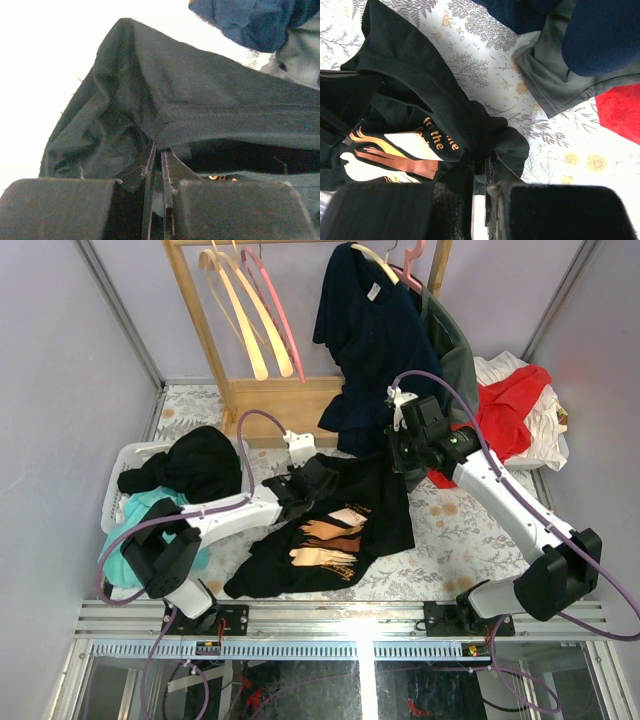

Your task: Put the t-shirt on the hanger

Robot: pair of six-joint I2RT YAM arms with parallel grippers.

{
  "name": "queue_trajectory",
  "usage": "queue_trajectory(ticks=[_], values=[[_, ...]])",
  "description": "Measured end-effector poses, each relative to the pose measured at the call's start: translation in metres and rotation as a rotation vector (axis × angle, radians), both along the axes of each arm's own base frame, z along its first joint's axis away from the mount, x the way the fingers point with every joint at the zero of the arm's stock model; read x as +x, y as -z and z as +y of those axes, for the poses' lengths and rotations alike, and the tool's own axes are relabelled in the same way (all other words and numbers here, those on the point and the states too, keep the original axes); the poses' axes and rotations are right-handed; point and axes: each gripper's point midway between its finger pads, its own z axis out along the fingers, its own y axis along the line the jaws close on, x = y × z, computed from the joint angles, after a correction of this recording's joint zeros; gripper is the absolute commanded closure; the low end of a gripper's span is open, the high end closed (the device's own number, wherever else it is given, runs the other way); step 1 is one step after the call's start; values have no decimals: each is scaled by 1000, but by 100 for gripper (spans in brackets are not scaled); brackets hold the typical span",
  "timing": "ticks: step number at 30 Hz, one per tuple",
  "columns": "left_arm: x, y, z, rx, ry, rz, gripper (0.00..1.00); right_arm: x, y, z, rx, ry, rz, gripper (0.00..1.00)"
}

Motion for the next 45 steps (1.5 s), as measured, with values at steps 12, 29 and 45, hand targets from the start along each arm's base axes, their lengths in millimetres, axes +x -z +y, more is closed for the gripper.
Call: queue_trajectory(ticks=[12,29,45], values=[[16,-99,14,57,101,-41,97,-17,17,7,45,-26,73,59],[-24,-58,44,118,173,88,99,14,-225,72,481,-230,-395,38],[-29,-59,44,102,187,86,99,120,-257,182,498,-332,-592,34]])
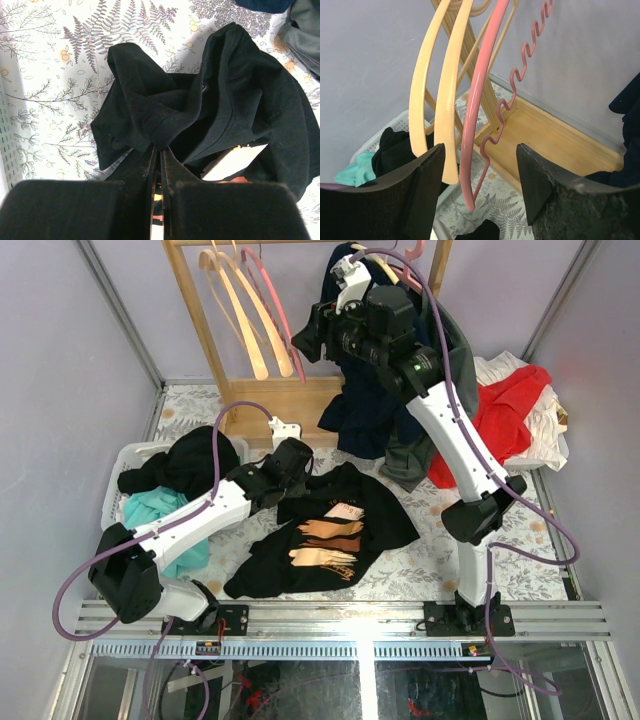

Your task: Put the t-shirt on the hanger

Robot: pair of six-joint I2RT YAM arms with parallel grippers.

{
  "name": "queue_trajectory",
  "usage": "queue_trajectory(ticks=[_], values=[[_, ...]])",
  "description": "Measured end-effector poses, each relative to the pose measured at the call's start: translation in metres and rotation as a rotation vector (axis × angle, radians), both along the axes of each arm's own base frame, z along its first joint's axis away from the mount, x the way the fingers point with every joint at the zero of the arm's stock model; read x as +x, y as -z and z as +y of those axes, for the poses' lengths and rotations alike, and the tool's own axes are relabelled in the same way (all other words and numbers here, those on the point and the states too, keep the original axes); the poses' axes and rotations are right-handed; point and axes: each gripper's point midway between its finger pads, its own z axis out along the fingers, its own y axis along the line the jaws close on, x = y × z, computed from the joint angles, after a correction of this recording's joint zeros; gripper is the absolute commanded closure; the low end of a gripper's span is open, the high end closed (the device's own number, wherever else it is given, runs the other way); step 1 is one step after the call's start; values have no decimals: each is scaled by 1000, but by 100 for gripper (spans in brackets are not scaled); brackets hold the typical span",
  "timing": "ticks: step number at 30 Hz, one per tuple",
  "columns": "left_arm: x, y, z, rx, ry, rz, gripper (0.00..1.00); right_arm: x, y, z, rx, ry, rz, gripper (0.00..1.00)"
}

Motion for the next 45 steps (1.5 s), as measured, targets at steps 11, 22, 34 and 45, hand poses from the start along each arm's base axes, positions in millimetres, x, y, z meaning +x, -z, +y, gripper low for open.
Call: queue_trajectory(ticks=[11,22,34,45], values=[[2,-5,-1,2,10,-12,99,16,5,7,2,28,-21,35],[2,-5,-1,4,13,-13,99,33,22,17,1,38,-17,39],[1,-5,0,15,18,-8,98,51,18,25,30,105,-88,43],[2,-12,0,16,29,-24,98,62,42,43,-3,113,-101,87]])
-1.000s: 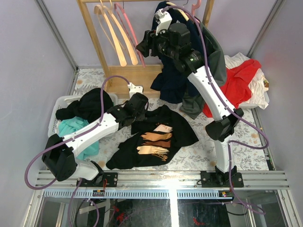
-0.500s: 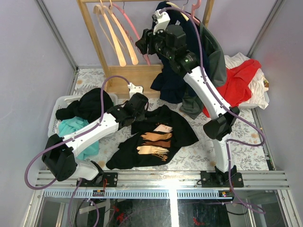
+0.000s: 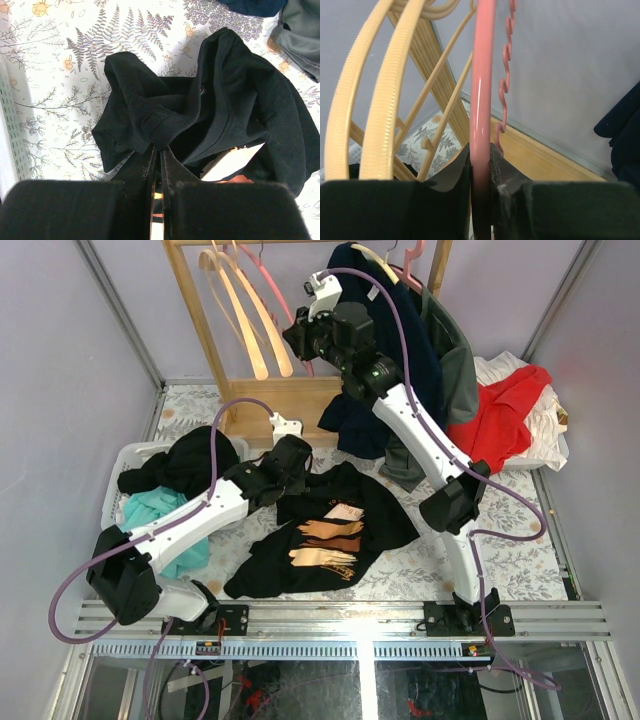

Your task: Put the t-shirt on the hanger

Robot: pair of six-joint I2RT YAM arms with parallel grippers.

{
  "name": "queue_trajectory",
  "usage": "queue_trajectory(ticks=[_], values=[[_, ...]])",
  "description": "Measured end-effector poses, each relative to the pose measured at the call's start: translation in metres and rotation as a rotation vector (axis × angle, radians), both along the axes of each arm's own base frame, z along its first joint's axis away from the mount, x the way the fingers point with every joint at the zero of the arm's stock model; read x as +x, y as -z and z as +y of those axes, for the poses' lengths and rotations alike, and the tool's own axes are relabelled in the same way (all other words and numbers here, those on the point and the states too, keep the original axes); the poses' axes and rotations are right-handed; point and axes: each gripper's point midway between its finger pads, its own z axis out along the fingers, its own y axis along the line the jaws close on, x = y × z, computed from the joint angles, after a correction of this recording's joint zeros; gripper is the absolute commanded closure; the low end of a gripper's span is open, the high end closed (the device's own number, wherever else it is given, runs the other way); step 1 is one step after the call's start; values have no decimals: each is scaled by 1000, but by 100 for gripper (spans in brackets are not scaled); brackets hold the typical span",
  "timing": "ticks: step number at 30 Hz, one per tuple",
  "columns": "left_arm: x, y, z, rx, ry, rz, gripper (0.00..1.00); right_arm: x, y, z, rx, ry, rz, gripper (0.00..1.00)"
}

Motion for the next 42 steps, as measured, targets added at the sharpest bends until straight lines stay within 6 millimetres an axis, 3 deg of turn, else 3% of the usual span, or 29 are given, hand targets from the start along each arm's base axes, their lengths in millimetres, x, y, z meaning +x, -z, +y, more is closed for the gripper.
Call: queue_trajectory(ticks=[4,10,20,29,32,34,38,42], values=[[0,-2,0,-3,1,-4,98,-1,-3,1,-17,11,-28,100],[0,-2,0,-3,2,-4,98,-10,-10,-1,-52,43,-62,100],[0,-3,0,-7,2,-7,98,-44,-67,-39,-35,92,-141,100],[-1,-12,1,-23,2,-25,98,-53,-64,-51,-59,117,-116,100],[-2,-14,1,-28,4,-27,98,-70,-47,-68,-94,125,-80,100],[-2,-14,0,-30,7,-25,98,-84,-47,-81,-110,131,-66,100],[-3,-14,0,-34,9,-25,98,-114,-74,-108,-88,143,-92,100],[-4,-19,0,-44,10,-36,98,-162,-90,-152,-80,160,-89,100]])
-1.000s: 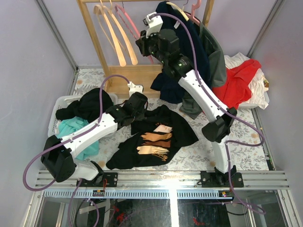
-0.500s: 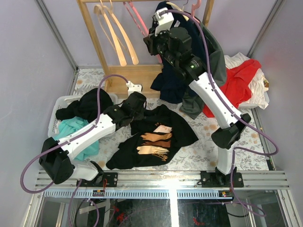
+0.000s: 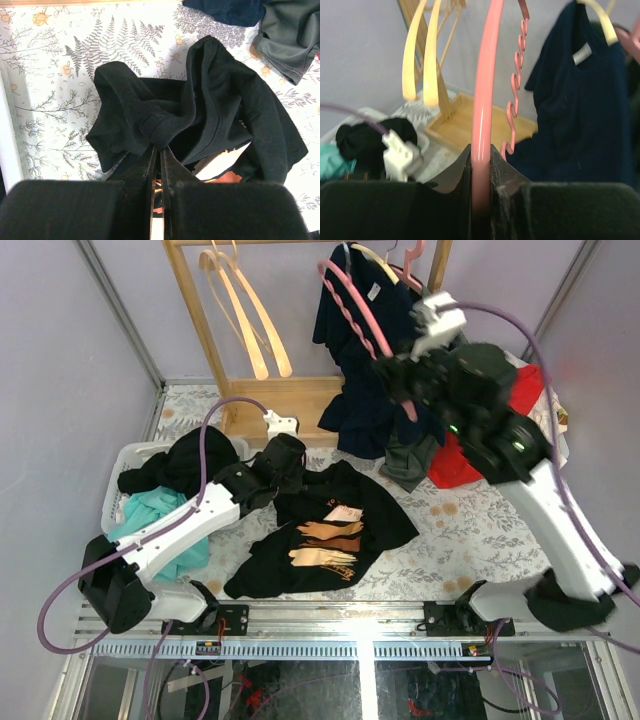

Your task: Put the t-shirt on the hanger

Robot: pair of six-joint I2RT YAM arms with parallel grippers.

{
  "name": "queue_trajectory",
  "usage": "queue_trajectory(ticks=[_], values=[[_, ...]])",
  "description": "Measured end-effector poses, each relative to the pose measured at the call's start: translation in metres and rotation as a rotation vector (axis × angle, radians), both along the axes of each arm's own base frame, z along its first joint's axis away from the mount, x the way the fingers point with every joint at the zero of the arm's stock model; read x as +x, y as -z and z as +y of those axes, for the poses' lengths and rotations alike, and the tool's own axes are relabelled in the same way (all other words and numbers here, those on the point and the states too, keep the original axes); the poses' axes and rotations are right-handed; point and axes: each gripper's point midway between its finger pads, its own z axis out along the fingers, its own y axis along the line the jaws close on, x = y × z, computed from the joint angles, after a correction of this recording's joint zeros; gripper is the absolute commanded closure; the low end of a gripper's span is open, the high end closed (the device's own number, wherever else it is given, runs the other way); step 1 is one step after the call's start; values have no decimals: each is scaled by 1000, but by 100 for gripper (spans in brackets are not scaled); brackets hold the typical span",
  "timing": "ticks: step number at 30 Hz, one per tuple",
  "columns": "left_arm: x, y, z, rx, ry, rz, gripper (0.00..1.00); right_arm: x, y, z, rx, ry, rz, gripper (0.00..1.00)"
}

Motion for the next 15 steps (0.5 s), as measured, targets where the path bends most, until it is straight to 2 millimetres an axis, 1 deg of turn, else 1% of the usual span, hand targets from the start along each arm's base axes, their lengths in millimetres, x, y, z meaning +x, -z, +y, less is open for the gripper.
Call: queue_trajectory(ticks=[2,3,4,6,8,11,13,15], values=[[-1,-4,1,-8,0,-9,98,-35,5,-29,-4,4,31,100],[-1,-6,1,-12,0,-14,98,-49,8,-41,-7,4,44,100],[-1,-9,1,-17,0,-20,98,-69,15,-56,-6,3,69,100],[-2,-13,2,-25,0,-28,98,-99,26,-77,-1,-3,108,100],[-3,-16,3,-31,-1,-35,98,-130,44,-97,4,-19,167,100],[-4,-17,4,-34,-1,-38,98,-176,68,-118,29,-66,256,100],[-5,-15,5,-31,-1,-35,98,-205,81,-126,52,-115,314,100],[-6,-13,6,-26,-1,-31,98,-218,87,-127,65,-149,349,100]])
